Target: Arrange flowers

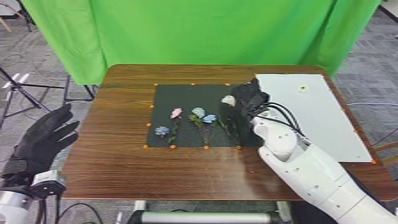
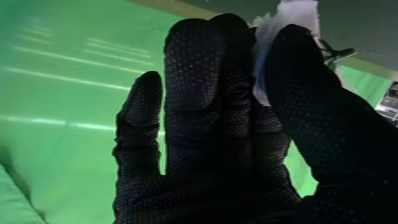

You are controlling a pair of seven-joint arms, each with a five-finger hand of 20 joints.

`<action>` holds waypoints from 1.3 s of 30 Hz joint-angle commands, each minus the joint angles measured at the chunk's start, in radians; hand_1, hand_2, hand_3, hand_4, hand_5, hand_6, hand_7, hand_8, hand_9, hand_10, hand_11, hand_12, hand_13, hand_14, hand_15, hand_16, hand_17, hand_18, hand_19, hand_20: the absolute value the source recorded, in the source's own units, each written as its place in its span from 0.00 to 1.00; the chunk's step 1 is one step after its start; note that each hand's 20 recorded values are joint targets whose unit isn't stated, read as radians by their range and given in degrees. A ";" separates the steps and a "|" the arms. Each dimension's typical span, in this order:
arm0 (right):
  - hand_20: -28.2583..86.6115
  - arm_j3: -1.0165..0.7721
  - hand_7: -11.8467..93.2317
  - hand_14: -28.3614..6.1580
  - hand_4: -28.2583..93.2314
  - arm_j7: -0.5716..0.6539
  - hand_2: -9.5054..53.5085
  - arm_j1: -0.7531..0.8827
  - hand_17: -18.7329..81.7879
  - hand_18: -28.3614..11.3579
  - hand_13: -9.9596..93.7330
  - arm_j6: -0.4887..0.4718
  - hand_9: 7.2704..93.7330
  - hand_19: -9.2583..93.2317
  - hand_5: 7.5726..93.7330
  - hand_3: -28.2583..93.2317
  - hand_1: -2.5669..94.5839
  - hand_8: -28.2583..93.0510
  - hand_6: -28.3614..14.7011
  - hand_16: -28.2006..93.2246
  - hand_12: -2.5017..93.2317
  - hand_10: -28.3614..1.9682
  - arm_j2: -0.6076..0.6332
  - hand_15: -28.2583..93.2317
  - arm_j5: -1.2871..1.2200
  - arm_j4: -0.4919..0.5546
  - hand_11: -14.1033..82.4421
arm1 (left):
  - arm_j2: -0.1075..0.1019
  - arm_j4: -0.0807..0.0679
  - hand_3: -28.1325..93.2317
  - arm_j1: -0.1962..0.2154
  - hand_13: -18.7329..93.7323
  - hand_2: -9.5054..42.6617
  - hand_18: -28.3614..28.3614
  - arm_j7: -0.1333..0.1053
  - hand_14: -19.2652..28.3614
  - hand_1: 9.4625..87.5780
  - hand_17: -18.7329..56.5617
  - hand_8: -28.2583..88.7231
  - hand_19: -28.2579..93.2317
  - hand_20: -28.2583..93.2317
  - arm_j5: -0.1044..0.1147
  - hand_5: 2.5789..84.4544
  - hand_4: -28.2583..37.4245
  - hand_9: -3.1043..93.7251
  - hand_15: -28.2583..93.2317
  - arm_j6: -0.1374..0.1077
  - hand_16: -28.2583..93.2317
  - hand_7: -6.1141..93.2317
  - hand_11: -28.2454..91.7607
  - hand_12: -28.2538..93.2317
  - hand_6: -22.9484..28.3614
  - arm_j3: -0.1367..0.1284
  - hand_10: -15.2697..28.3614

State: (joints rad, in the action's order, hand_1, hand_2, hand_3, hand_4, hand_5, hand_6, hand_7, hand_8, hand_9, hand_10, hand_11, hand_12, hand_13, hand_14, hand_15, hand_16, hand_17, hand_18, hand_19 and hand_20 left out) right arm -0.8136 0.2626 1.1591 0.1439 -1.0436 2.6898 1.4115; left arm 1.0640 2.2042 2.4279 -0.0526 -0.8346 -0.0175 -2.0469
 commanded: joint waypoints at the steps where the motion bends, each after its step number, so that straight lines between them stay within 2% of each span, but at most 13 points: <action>1: 0.66 -0.006 0.60 0.81 0.00 -0.004 0.00 0.018 0.38 0.26 0.79 -0.026 0.79 0.79 0.61 0.91 0.45 0.20 0.71 0.53 0.50 0.73 0.007 0.62 0.015 0.021 0.37 | -0.003 -0.001 0.81 0.009 0.29 0.13 0.83 0.008 0.67 0.19 0.10 0.14 0.53 0.31 0.006 0.22 0.00 0.22 0.40 -0.003 0.27 0.30 0.34 0.40 0.47 -0.003 0.55; 14: 0.66 -0.023 0.58 0.76 0.00 -0.038 0.00 0.058 0.35 0.26 0.75 -0.048 0.69 0.77 0.57 0.93 0.40 0.20 0.71 0.50 0.41 0.69 0.037 0.64 -0.003 0.084 0.46 | -0.008 -0.004 0.81 0.007 0.29 0.13 0.83 0.015 0.67 0.19 0.10 0.14 0.53 0.31 0.006 0.22 0.00 0.22 0.41 0.001 0.27 0.30 0.34 0.40 0.47 -0.007 0.55; 18: 0.66 -0.041 0.55 0.74 0.00 -0.065 0.00 0.070 0.35 0.26 0.74 -0.063 0.67 0.77 0.57 0.94 0.38 0.20 0.71 0.46 0.36 0.67 0.046 0.66 -0.021 0.105 0.51 | -0.008 -0.004 0.81 0.006 0.29 0.13 0.83 0.018 0.67 0.19 0.10 0.14 0.53 0.31 0.006 0.22 0.00 0.22 0.41 0.003 0.27 0.30 0.34 0.40 0.47 -0.010 0.55; 20: 0.66 -0.052 0.52 0.73 0.00 -0.049 0.00 0.073 0.34 0.25 0.73 -0.067 0.65 0.77 0.56 0.95 0.35 0.18 0.71 0.44 0.33 0.65 0.050 0.67 -0.014 0.110 0.52 | -0.008 -0.003 0.81 0.005 0.29 0.13 0.83 0.017 0.67 0.19 0.10 0.14 0.53 0.31 0.006 0.22 0.00 0.22 0.41 0.001 0.27 0.30 0.34 0.40 0.47 -0.009 0.55; 21: 0.66 -0.062 0.51 0.73 0.01 -0.034 0.00 0.075 0.34 0.24 0.73 -0.089 0.64 0.77 0.56 0.96 0.34 0.12 0.71 0.44 0.31 0.65 0.053 0.67 -0.018 0.118 0.52 | -0.007 -0.003 0.81 0.005 0.29 0.13 0.83 0.017 0.67 0.19 0.10 0.14 0.53 0.31 0.005 0.22 0.00 0.22 0.41 0.002 0.27 0.30 0.34 0.40 0.47 -0.009 0.55; 23: 0.66 -0.087 0.51 0.72 0.02 -0.012 0.00 0.077 0.33 0.24 0.71 -0.123 0.62 0.77 0.53 0.97 0.32 0.08 0.70 0.44 0.30 0.64 0.059 0.66 -0.031 0.126 0.52 | -0.005 -0.002 0.81 0.008 0.29 0.13 0.83 0.013 0.67 0.19 0.10 0.14 0.53 0.31 0.005 0.22 0.00 0.22 0.41 0.000 0.27 0.30 0.34 0.40 0.47 -0.009 0.55; 29: 0.67 -0.163 0.47 0.66 0.04 0.049 0.00 0.074 0.30 0.19 0.65 -0.166 0.44 0.76 0.39 0.97 0.27 0.09 0.60 0.42 0.31 0.54 0.092 0.66 -0.061 0.126 0.51 | 0.006 0.004 0.81 0.020 0.29 0.13 0.83 0.014 0.67 0.20 0.10 0.14 0.53 0.31 0.002 0.22 0.00 0.22 0.41 -0.002 0.27 0.30 0.34 0.40 0.47 -0.016 0.55; 34: 0.68 -0.194 0.41 0.54 0.04 0.159 0.00 0.015 0.27 0.18 0.52 -0.294 0.29 0.74 0.26 0.98 0.25 0.12 0.54 0.40 0.31 0.43 0.114 0.58 -0.072 0.075 0.43 | 0.010 0.006 0.81 0.022 0.29 0.14 0.83 0.006 0.67 0.20 0.10 0.14 0.53 0.31 0.001 0.22 0.00 0.22 0.40 -0.010 0.27 0.30 0.34 0.40 0.47 -0.017 0.55; 38: 0.66 -0.193 0.35 0.47 0.05 0.207 0.02 -0.041 0.25 0.21 0.40 -0.279 0.20 0.71 0.19 0.97 0.26 0.15 0.48 0.40 0.32 0.38 0.130 0.53 -0.129 -0.018 0.33 | 0.014 0.007 0.81 0.024 0.29 0.14 0.83 0.002 0.67 0.20 0.10 0.14 0.53 0.31 0.001 0.22 0.00 0.22 0.40 -0.011 0.27 0.30 0.34 0.40 0.47 -0.014 0.55; 39: 0.62 -0.201 0.33 0.44 0.05 0.200 0.03 -0.055 0.24 0.22 0.37 -0.296 0.18 0.67 0.17 0.97 0.26 0.16 0.47 0.41 0.33 0.38 0.124 0.48 -0.141 -0.041 0.29 | 0.016 0.007 0.81 0.025 0.29 0.14 0.83 0.002 0.67 0.20 0.10 0.14 0.53 0.31 0.001 0.22 0.00 0.22 0.41 -0.010 0.27 0.30 0.34 0.40 0.47 -0.015 0.55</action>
State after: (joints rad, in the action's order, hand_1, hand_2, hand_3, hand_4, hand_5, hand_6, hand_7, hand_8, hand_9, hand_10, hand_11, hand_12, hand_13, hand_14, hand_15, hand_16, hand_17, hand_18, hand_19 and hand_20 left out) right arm -0.9856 0.4115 1.2119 -0.1482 -0.9596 2.6129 1.5089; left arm 1.0653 2.2039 2.4376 -0.0451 -0.8338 -0.0177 -2.0588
